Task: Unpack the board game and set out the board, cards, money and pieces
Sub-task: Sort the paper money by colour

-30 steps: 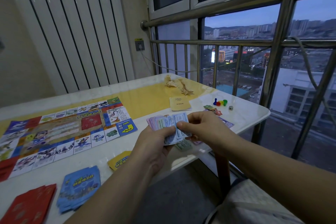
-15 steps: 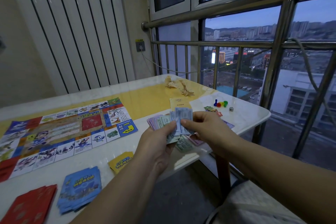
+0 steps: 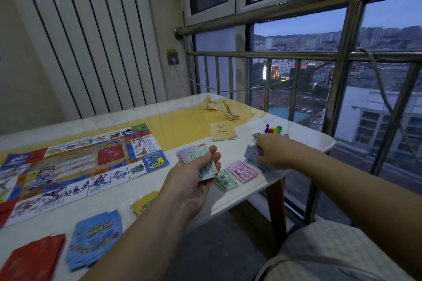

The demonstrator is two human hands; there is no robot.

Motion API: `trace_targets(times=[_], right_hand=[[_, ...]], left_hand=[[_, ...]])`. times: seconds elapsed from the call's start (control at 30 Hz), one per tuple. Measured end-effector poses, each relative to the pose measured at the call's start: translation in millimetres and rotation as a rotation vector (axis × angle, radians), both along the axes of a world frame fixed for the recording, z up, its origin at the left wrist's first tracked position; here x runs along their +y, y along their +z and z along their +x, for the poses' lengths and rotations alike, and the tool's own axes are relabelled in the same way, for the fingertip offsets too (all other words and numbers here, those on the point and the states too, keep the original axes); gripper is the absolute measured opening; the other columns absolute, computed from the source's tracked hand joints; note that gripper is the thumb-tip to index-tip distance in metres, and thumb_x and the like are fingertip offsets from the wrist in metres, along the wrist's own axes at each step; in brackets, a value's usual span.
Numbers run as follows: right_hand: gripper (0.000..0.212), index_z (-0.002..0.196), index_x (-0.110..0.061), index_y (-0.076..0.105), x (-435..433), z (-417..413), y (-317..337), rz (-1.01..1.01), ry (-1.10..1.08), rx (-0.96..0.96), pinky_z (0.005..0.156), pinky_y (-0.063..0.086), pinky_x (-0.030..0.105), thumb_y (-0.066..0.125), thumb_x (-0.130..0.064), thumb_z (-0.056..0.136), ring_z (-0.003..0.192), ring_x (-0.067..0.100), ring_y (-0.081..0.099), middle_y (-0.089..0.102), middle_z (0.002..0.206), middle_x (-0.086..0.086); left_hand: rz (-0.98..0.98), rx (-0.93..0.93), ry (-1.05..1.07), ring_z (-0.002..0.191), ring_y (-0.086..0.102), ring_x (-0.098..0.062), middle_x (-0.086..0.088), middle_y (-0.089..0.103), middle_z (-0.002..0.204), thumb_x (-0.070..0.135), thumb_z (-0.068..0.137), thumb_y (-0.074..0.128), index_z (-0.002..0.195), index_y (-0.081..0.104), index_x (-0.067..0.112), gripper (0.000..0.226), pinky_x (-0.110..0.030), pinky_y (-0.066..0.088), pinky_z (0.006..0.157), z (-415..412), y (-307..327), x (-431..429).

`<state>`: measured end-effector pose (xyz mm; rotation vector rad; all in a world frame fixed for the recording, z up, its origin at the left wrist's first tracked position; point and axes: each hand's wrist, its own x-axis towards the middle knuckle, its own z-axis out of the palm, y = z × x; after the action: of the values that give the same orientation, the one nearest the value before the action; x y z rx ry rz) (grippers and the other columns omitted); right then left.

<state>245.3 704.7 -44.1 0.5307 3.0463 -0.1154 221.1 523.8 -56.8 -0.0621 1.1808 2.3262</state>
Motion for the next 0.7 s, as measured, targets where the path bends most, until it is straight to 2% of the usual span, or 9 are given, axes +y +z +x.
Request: trace_targets(times=[0.1,0.27,0.4,0.53,0.6,0.7], right_hand=[[0.011,0.092,-0.014,0.055,-1.8,-2.1,-9.9,-0.044,-0.021,-0.021,0.054,0.031,0.018,0.053,-0.025,0.094,0.073,0.011,0.048,0.052,0.083,0.000],[0.023,0.115,-0.010,0.055,-0.2,2.3,-10.5,-0.098,-0.055,0.038,0.054,0.030,0.016,0.048,-0.022,0.097,0.082,0.013,0.048,0.054,0.096,0.003],[0.028,0.119,-0.014,0.056,4.0,4.4,-15.9,-0.159,-0.077,0.082,0.058,0.035,0.017,0.049,-0.029,0.096,0.084,0.012,0.052,0.061,0.104,0.004],[0.033,0.100,-0.015,0.060,6.8,6.1,-23.5,-0.029,-0.079,0.109,0.063,0.038,0.022,0.050,-0.045,0.093,0.076,0.011,0.052,0.061,0.093,0.001],[0.041,0.105,-0.013,0.063,7.3,8.1,-21.4,0.032,-0.080,0.128,0.067,0.042,0.024,0.049,-0.050,0.092,0.081,0.013,0.054,0.063,0.101,0.003],[0.049,0.127,-0.014,0.057,5.7,12.4,-12.9,0.078,-0.070,0.146,0.081,0.045,0.028,0.046,-0.049,0.094,0.099,0.018,0.055,0.056,0.122,0.008]], left_hand=[[-0.002,-0.003,0.010,0.077,0.067,-0.016,-0.007,0.072,0.079,-0.004,0.089,0.054,0.104,0.058,0.001,0.016,-0.025,0.056,0.065,-4.9,-1.6,-3.6],[0.005,-0.025,0.009,0.074,0.068,-0.016,-0.007,0.073,0.075,-0.003,0.090,0.054,0.105,0.058,0.002,0.017,-0.023,0.057,0.058,-7.7,-3.2,-3.7],[0.001,-0.072,-0.016,0.081,0.065,-0.018,-0.012,0.070,0.085,-0.002,0.090,0.054,0.094,0.060,-0.003,0.007,-0.026,0.052,0.070,-5.9,-3.1,-2.4],[0.025,-0.120,-0.036,0.083,0.061,-0.022,-0.017,0.064,0.089,0.002,0.092,0.053,0.090,0.057,-0.005,0.009,-0.034,0.050,0.079,-3.3,0.3,-3.5],[0.039,-0.137,-0.049,0.085,0.059,-0.025,-0.020,0.062,0.094,0.003,0.093,0.049,0.098,0.055,-0.005,0.011,-0.037,0.047,0.077,-2.6,2.5,-5.5],[0.024,-0.117,-0.092,0.091,0.060,-0.028,-0.022,0.062,0.096,-0.003,0.093,0.038,0.105,0.052,-0.008,0.019,-0.036,0.047,0.073,-3.6,0.1,-6.7]])
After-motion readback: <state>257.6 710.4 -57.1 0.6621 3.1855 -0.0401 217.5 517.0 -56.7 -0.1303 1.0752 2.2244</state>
